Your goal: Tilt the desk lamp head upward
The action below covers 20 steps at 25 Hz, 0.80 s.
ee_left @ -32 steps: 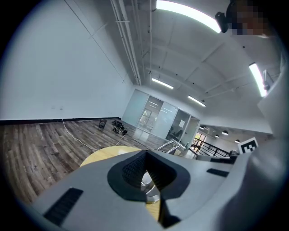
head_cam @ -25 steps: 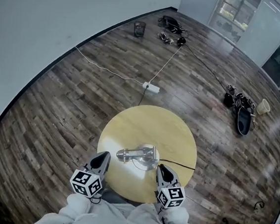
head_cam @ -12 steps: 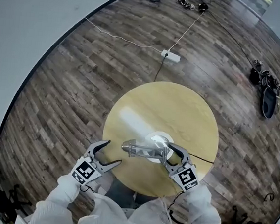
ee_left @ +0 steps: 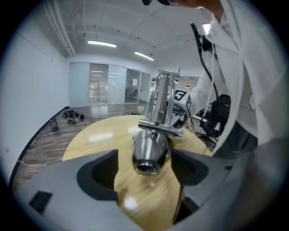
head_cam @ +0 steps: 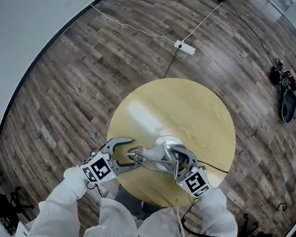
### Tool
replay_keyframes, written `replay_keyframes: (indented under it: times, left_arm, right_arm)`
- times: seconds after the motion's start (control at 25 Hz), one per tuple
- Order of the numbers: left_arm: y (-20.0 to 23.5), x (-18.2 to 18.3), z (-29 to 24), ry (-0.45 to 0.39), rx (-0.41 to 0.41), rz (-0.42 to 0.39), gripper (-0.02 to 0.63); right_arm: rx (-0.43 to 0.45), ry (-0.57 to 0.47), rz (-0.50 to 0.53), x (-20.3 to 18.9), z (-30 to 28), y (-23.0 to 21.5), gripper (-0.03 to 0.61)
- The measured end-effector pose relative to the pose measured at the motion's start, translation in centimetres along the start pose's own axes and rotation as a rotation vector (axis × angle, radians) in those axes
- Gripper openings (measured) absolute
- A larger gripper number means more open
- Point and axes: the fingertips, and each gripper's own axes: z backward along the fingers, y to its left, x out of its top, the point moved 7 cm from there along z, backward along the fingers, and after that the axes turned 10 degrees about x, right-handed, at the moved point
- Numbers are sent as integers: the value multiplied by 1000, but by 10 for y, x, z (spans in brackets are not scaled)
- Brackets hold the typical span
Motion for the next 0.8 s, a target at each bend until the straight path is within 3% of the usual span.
replay_keyframes:
  times: [0.16,0.32,0.8]
  left_arm:
    - [-2,0,-11,-1,-28,-22,351]
    - [-5,1,-16,-8,-63,-51,287]
    - [-1,6,9,15,-57,-59,279]
  right_arm:
    - [8,-30,-13,-3,-3,-2,212]
    - [15,-17,-23,-4,-3,-2,213]
    - [-1,-7,-38,-7,-6,-1,215]
